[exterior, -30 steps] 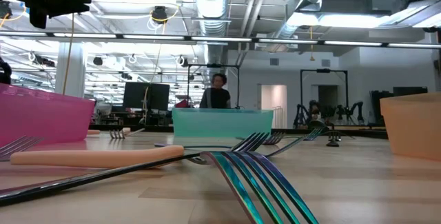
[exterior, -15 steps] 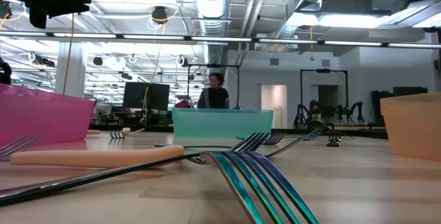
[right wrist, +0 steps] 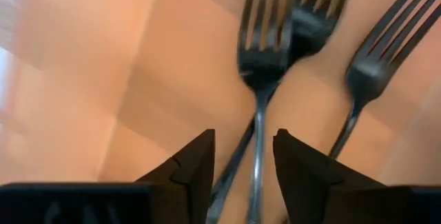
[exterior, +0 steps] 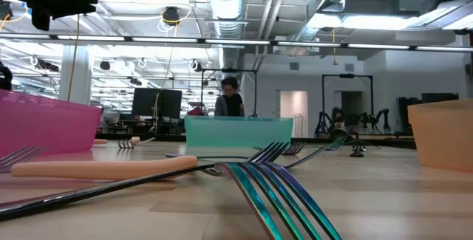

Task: Sort silverware by color (type)
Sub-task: Put the black fork into the orange bin, then put the orange fork into the red bin

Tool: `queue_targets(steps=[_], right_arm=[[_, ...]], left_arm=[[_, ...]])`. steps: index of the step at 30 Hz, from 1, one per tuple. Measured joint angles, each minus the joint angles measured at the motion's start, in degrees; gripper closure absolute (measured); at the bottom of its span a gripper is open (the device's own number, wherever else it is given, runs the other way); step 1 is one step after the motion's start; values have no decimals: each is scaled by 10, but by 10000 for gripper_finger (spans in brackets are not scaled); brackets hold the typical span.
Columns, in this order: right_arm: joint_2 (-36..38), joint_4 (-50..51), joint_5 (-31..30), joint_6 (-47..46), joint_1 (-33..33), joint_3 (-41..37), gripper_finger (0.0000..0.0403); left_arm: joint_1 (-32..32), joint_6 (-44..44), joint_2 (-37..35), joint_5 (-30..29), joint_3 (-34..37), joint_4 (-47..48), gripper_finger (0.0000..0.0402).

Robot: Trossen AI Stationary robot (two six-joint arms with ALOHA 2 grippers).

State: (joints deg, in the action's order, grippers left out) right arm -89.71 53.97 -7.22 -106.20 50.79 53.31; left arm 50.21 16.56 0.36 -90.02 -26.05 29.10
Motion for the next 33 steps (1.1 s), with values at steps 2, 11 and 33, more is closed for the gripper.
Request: queue_targets(steps=[2,11,33], right_arm=[[0,35,-1,22,-11,23,239],[0,227,-80,113,-48,131,246],[-2,-318,-151,970,-269,196,247]], left_arm=[[0,0,0,0,0,0,289],[0,-4,0,0,0,0,289],[0,-4,0,0,0,0,289]])
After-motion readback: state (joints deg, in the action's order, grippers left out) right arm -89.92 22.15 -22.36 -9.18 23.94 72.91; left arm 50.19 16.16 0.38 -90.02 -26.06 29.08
